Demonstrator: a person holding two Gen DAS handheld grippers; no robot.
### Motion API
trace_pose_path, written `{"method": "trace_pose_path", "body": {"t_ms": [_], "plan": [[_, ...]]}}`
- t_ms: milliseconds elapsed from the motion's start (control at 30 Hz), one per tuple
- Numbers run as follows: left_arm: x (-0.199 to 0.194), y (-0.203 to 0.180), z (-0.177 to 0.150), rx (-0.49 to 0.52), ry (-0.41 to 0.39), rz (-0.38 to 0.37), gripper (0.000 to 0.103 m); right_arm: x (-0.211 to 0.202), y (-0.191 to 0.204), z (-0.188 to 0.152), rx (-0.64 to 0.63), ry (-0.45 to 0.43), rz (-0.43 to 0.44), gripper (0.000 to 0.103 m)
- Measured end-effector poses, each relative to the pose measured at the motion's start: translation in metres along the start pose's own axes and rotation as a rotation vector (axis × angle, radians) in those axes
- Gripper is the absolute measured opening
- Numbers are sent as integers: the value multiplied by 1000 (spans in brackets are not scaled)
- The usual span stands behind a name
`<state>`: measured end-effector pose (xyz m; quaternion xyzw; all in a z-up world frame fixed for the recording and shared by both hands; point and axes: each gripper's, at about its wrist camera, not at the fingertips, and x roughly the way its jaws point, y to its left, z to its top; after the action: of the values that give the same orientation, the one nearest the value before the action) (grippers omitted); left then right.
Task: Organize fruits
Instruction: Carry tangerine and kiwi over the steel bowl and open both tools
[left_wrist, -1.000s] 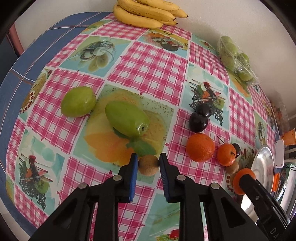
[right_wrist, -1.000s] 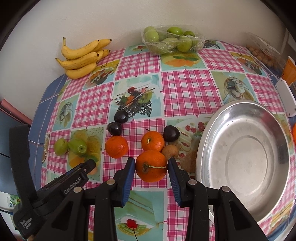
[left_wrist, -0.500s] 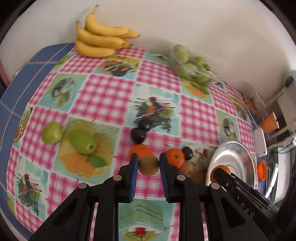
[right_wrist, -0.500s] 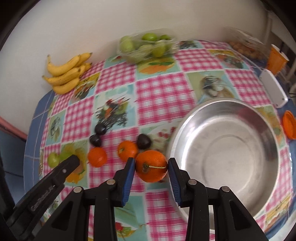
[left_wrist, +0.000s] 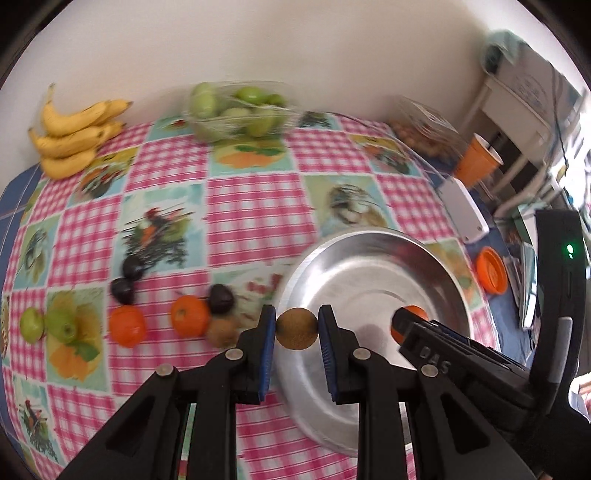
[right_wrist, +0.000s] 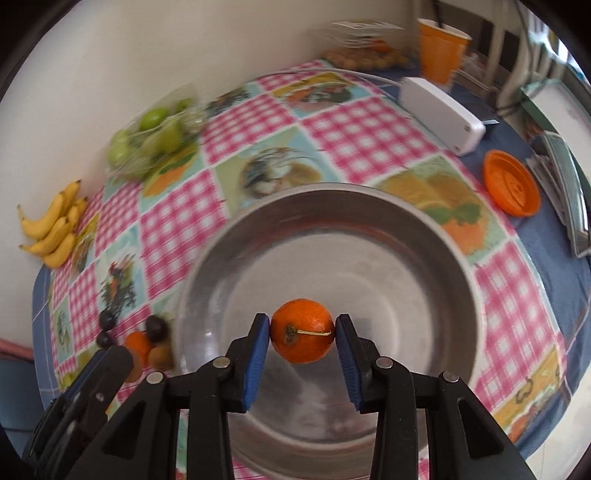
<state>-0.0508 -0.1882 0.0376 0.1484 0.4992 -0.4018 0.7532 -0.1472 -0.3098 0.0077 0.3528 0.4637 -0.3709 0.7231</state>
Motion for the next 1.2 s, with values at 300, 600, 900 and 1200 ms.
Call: {"method": "trace_pose_path", "body": {"t_ms": [300, 600, 900, 1200], "plan": [[25, -17, -9, 35, 57, -21, 24, 11, -45, 4, 86, 12, -34, 40], [25, -5, -10, -20, 74, -25, 24, 25, -45, 0, 69, 38, -44, 40], [22, 17, -11, -85, 83, 41, 26, 26, -42, 3, 57, 27, -57, 47], [17, 51, -12, -205, 88, 119, 70, 22, -33, 5, 9, 4, -72, 73]]}}
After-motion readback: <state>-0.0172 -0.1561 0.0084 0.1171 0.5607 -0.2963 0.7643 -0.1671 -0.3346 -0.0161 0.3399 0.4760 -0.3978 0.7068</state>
